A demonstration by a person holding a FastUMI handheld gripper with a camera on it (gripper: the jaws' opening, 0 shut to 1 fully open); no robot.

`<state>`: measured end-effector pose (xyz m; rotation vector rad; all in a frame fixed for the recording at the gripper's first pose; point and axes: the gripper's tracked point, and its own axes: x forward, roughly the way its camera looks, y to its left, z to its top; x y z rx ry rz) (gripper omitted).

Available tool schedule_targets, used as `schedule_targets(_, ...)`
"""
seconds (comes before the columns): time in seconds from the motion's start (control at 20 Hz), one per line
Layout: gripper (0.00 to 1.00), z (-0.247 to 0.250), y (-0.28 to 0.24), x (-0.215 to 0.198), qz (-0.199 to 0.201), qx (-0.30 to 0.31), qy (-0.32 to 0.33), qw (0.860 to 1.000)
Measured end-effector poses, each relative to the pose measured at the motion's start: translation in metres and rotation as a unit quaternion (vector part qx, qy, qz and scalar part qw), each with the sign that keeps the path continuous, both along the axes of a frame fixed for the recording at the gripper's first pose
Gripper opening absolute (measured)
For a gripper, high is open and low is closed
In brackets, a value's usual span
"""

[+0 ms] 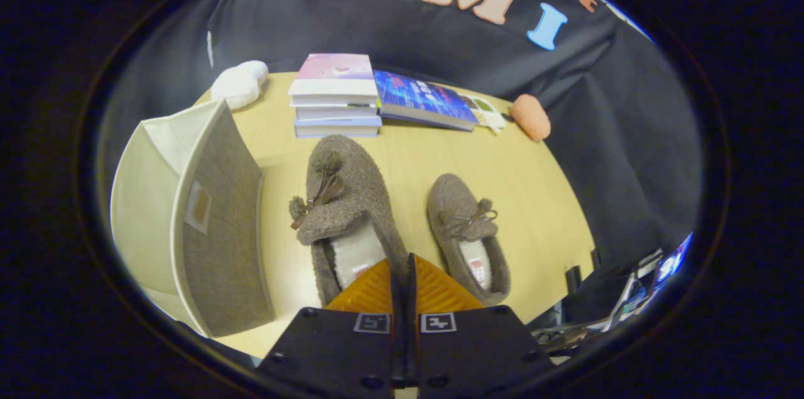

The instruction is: Open the storage box then place both shoes into the box .Put the left shoe in first, then the right shoe, with the right side of both shoes facing outward in a uniform manner.

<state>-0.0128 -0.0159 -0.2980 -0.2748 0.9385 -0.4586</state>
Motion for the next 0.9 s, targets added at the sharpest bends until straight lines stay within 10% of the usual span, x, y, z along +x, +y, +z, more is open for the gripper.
schedule_targets(0.5, 0.04, 0.121, 0.091, 0.022, 0.055, -0.073, -0.048, 0.995)
schedule_targets(0.9, 0.04, 0.101, 0.216, 0.032, 0.100, 0.035, -0.051, 0.993)
